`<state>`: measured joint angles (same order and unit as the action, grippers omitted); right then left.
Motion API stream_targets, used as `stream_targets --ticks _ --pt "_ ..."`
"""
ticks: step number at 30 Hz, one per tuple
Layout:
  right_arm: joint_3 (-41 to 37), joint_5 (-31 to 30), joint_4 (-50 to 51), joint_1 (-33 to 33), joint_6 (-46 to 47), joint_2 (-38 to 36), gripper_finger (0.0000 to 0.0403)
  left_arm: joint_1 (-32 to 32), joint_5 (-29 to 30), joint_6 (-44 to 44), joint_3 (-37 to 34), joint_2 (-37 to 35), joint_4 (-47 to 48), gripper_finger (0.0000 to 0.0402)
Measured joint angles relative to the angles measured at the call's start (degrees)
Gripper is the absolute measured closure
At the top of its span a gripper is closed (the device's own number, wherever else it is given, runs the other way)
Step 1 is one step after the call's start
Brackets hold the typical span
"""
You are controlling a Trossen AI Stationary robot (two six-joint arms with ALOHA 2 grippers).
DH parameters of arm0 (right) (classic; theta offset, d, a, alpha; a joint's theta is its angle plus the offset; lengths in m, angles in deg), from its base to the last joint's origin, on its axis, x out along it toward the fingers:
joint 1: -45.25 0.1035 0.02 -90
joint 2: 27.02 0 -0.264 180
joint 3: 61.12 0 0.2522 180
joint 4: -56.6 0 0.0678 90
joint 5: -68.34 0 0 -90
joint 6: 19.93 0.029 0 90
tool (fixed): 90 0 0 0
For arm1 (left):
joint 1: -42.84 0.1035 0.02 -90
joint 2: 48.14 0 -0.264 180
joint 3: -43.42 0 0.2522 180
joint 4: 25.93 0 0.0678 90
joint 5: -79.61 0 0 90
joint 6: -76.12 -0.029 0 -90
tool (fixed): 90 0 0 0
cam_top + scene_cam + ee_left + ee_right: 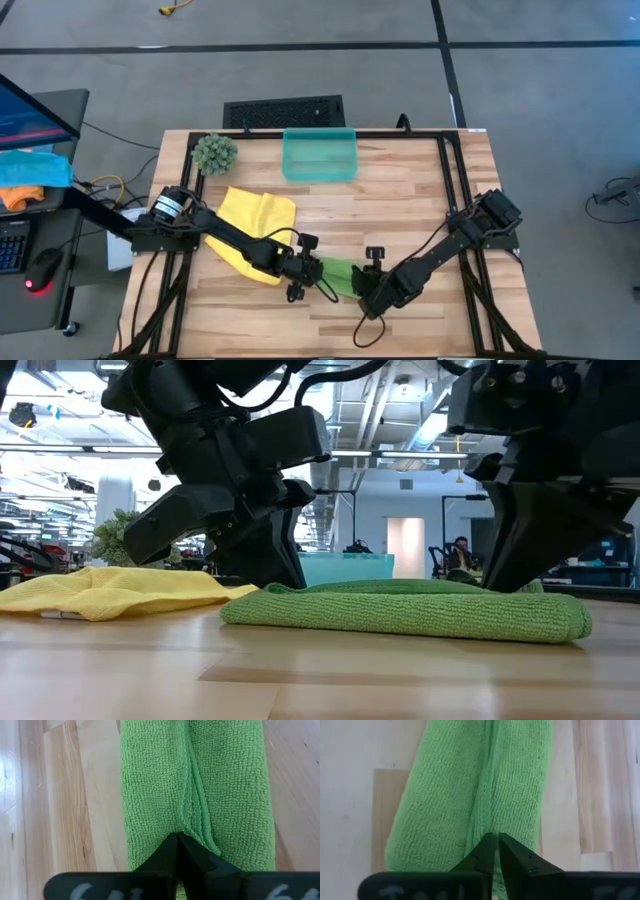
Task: Roll microfiber towels into tight, uniform cylinder then place into a basket
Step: Roll the green microfiber cloth
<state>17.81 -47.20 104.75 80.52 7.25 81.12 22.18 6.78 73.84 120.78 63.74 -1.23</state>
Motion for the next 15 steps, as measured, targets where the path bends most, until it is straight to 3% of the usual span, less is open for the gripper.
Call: stream_targets --ticks 15 --pt "-4.1 5.8 -3.9 -2.9 0.7 -0.3 0.0391 0.0 1.3 -1.1 0.2 -1.2 3.6 0.0395"
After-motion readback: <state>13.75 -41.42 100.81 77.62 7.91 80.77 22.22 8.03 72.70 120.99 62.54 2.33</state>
